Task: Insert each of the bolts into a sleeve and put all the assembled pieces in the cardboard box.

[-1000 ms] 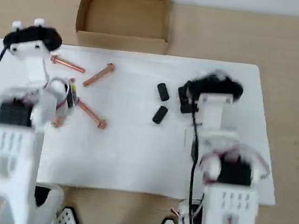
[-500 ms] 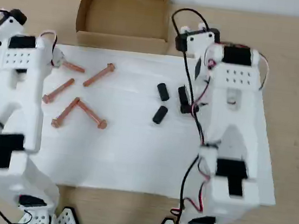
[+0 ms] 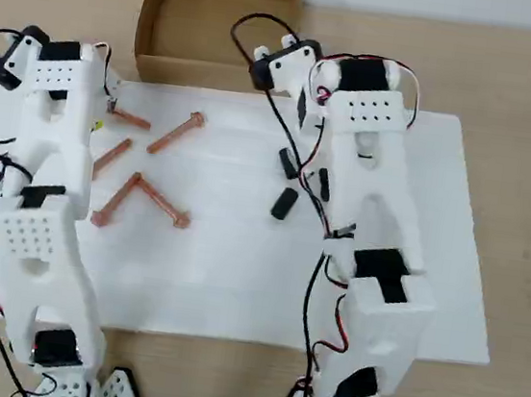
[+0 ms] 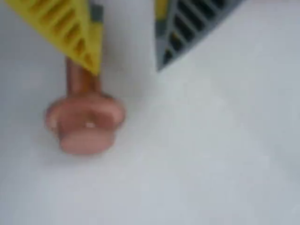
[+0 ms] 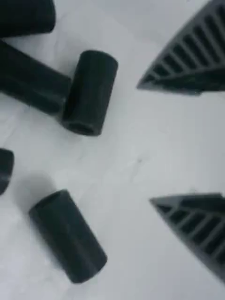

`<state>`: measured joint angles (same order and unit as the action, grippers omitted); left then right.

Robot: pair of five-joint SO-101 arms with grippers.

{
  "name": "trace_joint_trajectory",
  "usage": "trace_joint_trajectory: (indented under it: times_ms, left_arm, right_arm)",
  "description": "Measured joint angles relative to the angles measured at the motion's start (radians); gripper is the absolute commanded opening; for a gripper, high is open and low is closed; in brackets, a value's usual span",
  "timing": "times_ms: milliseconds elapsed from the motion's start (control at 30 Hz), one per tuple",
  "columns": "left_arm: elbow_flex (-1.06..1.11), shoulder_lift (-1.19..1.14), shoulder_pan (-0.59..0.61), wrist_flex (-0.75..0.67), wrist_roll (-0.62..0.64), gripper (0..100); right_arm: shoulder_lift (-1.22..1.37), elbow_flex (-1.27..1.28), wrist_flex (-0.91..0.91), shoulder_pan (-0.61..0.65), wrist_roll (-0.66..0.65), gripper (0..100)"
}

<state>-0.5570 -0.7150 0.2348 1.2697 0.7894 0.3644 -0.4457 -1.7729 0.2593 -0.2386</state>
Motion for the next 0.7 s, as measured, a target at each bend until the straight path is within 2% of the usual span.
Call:
trace_joint_trajectory:
  times_ms: [200, 500, 700]
  left_arm:
    - [-0.255, -0.172, 0.000, 0.098, 0.040, 19]
    - [-0.598, -0.281, -0.020, 0.264, 0.126, 20]
    - [-0.671, -0.315, -0.089, 0.269, 0.150, 20]
  right_arm:
    - [0.000, 0.000, 0.000, 0.000, -0.023, 18.7]
    - [0.000, 0.000, 0.000, 0.000, -0.025, 18.7]
    - [0.000, 0.005, 0.000, 0.000, -0.035, 18.7]
